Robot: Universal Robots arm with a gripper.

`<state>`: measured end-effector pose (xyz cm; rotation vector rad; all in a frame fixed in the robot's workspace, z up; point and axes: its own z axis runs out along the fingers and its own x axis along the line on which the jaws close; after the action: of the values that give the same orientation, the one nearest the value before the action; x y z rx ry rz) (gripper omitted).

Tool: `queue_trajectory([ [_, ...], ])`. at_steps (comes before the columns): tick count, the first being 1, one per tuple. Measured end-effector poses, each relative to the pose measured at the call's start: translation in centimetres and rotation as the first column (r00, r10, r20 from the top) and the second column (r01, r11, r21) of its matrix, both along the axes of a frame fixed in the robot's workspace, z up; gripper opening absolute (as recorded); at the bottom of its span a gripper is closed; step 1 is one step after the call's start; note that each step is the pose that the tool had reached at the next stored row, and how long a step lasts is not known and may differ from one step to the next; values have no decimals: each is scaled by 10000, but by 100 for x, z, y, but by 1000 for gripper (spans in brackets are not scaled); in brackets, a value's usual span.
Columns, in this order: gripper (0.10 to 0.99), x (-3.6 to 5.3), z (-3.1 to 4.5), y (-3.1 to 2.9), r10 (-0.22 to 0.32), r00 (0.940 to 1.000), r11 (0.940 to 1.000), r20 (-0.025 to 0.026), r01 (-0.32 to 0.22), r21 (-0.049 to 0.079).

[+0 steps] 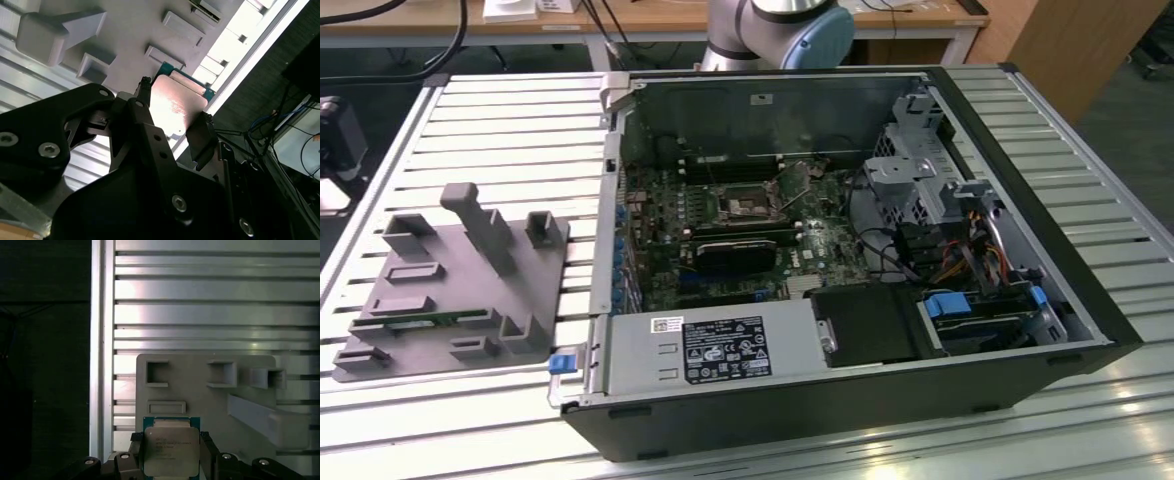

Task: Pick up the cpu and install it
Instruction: 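Pick up the cpu and move it towards the insertion slot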

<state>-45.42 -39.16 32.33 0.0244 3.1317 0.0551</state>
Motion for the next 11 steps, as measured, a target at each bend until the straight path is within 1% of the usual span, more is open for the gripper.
queue_trajectory([
  [11, 533, 0, 74, 13, 1, 10000, 10000, 0, -1, 0],
])
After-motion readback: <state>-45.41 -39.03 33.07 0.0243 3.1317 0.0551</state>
